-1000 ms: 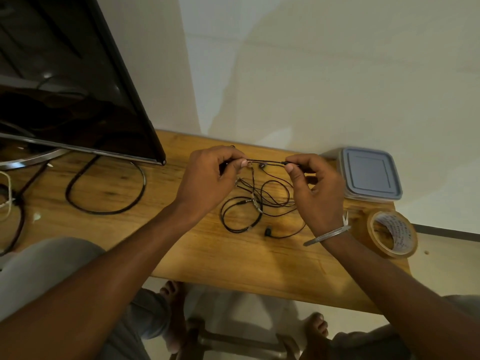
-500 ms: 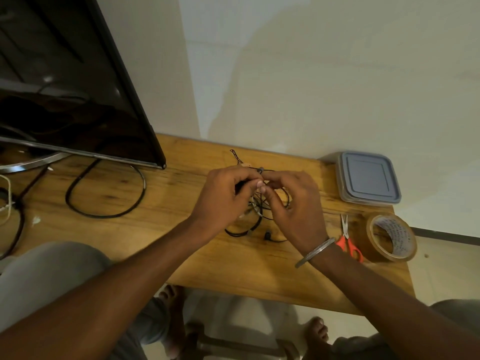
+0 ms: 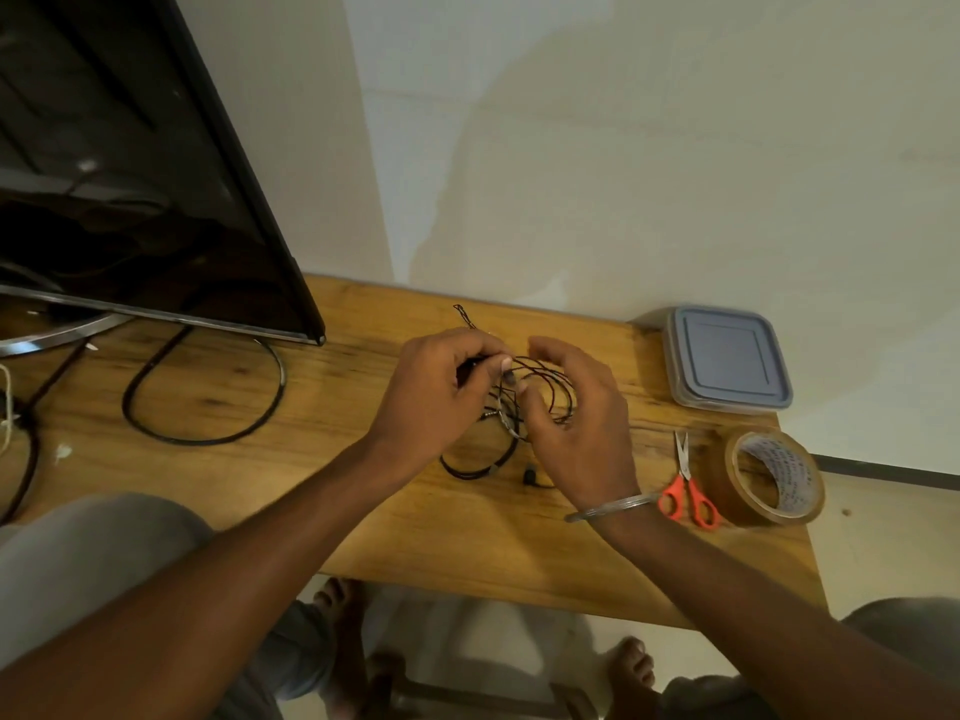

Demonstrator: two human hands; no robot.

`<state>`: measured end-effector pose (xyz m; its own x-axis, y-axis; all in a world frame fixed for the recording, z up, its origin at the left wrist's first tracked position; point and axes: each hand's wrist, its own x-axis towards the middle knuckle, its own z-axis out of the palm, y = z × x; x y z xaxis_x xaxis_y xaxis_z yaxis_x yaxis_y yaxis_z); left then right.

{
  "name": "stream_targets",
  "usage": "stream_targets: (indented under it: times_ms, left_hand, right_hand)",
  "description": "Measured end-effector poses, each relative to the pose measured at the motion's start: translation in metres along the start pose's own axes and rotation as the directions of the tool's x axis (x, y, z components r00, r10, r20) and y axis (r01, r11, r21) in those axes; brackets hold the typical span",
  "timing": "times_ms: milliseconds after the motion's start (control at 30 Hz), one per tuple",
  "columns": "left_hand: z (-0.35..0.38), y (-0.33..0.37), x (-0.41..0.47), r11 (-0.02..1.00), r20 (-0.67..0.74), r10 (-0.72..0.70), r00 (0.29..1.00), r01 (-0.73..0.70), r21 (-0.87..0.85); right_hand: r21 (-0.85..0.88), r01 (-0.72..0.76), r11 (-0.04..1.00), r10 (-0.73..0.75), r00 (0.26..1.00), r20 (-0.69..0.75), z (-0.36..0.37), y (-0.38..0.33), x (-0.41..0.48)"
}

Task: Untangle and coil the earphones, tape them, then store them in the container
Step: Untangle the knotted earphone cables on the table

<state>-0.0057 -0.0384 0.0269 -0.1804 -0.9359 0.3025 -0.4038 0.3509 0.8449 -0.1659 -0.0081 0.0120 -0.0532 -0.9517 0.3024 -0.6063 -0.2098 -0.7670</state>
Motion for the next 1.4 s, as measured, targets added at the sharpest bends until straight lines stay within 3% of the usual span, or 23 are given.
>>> stream_targets:
  times_ms: [67,200,267,333,367,433,500,567,700,767,867,1033,1167,1267,1333,1400]
  left_hand:
    - [0.0,0.003,-0.002,0.999,0.04,0.045,0.998,-0.046,0.017]
    - [-0.004,0.003,0.001,0.997,0.023,0.069,0.997,-0.07,0.045]
    - [-0.006,0.001,0.003,0.996,-0.006,0.067,0.998,-0.066,0.068]
    - [-0.007,0.0,0.004,0.995,-0.023,0.06,0.998,-0.058,0.083]
    - [-0.006,-0.001,0.004,0.995,-0.03,0.056,0.998,-0.053,0.087]
    - [-0.005,-0.001,0.003,0.995,-0.034,0.057,0.998,-0.053,0.089]
    - [-0.005,0.001,0.002,0.995,-0.014,0.069,0.998,-0.068,0.077]
    - [-0.005,0.003,0.001,0.993,0.03,0.092,0.995,-0.094,0.069]
    - [-0.006,0.005,0.002,0.987,0.054,0.12,0.991,-0.125,0.098]
    - [-0.01,0.003,0.005,0.989,0.012,0.105,0.994,-0.106,0.102]
    - [-0.015,0.001,0.008,0.995,-0.049,0.068,0.997,-0.064,0.083]
    - [-0.01,0.003,0.005,0.992,0.012,0.092,0.996,-0.092,0.081]
    - [-0.009,0.006,0.005,0.983,0.065,0.14,0.988,-0.146,0.107]
    - [-0.014,0.003,0.008,0.988,-0.007,0.113,0.994,-0.111,0.105]
    - [-0.015,0.0,0.009,0.994,-0.043,0.079,0.996,-0.075,0.084]
    - [-0.014,0.0,0.008,0.994,-0.04,0.074,0.996,-0.07,0.082]
  right_hand:
    - [-0.088,0.104,0.991,-0.105,0.994,-0.003,-0.002,-0.002,0.002]
    - [-0.162,0.109,0.981,-0.131,0.983,-0.127,-0.009,0.002,0.008]
    - [0.049,-0.079,0.996,0.087,0.978,-0.188,-0.009,-0.001,0.01]
    - [0.321,-0.351,0.88,0.399,0.912,-0.095,-0.004,-0.004,0.01]
    - [0.347,-0.413,0.842,0.453,0.891,-0.038,-0.001,-0.004,0.008]
    - [0.227,-0.339,0.913,0.357,0.933,-0.043,0.0,-0.005,0.003]
    - [0.052,-0.102,0.993,0.105,0.993,-0.063,-0.001,-0.005,0.0]
    - [-0.071,0.063,0.996,-0.067,0.996,-0.06,-0.002,-0.005,0.002]
    - [-0.214,0.169,0.962,-0.197,0.974,-0.113,-0.007,0.001,0.01]
    - [-0.219,0.138,0.966,-0.174,0.972,-0.155,-0.009,0.007,0.012]
    - [0.038,-0.08,0.996,0.085,0.986,-0.144,-0.008,0.007,0.013]
    - [-0.193,0.101,0.976,-0.101,0.995,0.01,-0.007,-0.005,0.005]
    - [-0.272,0.165,0.948,-0.185,0.982,-0.048,-0.012,-0.005,0.011]
    - [-0.076,0.045,0.996,-0.057,0.987,-0.152,-0.017,0.0,0.016]
    - [0.046,-0.04,0.998,0.046,0.99,-0.135,-0.016,0.0,0.017]
    - [-0.159,0.075,0.984,-0.083,0.996,-0.045,-0.014,-0.001,0.012]
